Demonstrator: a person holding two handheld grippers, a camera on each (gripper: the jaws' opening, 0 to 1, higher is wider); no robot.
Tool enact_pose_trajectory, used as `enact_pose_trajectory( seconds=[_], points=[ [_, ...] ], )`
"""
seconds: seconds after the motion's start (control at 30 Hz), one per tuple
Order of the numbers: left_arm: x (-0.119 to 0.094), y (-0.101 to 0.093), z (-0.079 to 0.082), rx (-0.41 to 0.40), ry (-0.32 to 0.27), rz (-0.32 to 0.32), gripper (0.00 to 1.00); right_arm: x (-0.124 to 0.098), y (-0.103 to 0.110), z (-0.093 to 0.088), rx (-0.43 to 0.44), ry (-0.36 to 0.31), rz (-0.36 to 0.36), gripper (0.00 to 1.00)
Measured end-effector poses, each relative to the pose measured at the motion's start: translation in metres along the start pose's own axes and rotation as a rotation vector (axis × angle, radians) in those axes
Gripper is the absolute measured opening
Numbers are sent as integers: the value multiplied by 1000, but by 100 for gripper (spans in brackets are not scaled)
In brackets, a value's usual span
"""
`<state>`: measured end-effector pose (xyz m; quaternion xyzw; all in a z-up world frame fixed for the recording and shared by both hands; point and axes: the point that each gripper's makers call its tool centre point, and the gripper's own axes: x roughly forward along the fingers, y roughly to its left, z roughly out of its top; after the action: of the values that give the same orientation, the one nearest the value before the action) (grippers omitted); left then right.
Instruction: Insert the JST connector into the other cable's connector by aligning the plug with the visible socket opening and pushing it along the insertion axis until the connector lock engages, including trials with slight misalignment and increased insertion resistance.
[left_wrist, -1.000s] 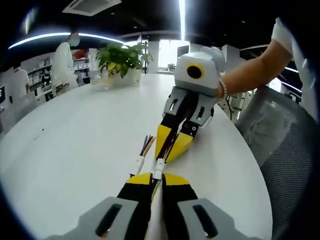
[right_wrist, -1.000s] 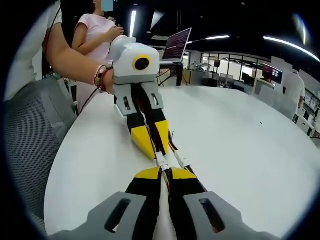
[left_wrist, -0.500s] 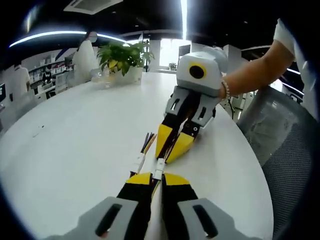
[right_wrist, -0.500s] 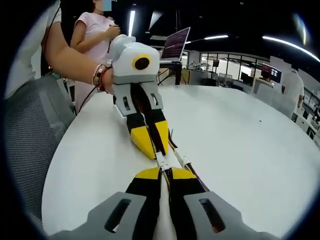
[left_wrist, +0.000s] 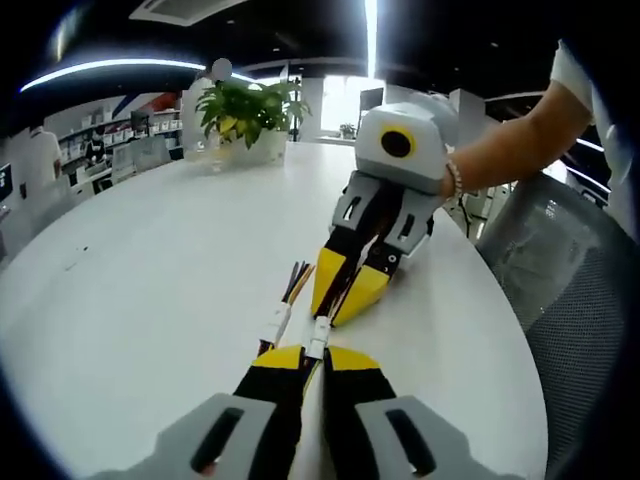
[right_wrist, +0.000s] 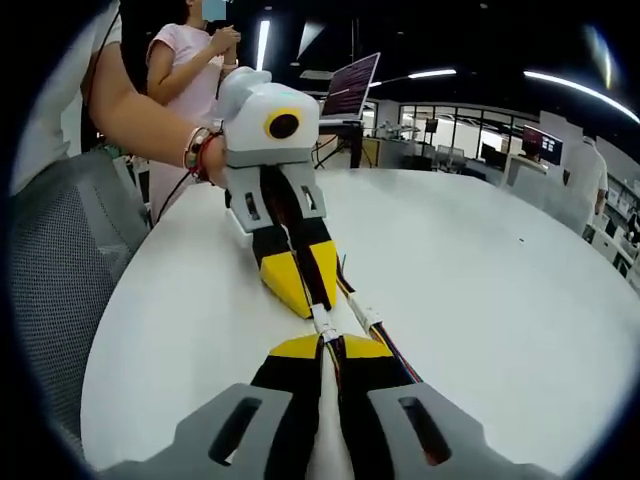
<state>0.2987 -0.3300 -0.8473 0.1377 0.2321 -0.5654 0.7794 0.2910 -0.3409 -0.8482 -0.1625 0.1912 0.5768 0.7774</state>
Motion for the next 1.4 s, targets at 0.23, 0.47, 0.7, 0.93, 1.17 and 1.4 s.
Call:
enact_pose_trajectory(
  seconds=[0.23,0.47,0.7,0.93,1.17,1.4],
  points=[
    [0,0,0,-7,0,-1,1,1,0,-1,-2,4,2,3],
    [-1,0,-1,-14,2,0,1,0,-1,-1,0,6,0,3],
    [-2,1,-2,-14,5,2,0,0,-1,-1,9,8,-2,4],
    [-3,1,-2,-29,5,-2,1,0,-1,-1,32,8,6,4],
    [-4,-1,-3,-26,21,-3,1,0,1,-1,37,10,13,4],
    [-5,-1,-4,-23,24,2,1,-1,1,0,42,9,11,5]
  ],
)
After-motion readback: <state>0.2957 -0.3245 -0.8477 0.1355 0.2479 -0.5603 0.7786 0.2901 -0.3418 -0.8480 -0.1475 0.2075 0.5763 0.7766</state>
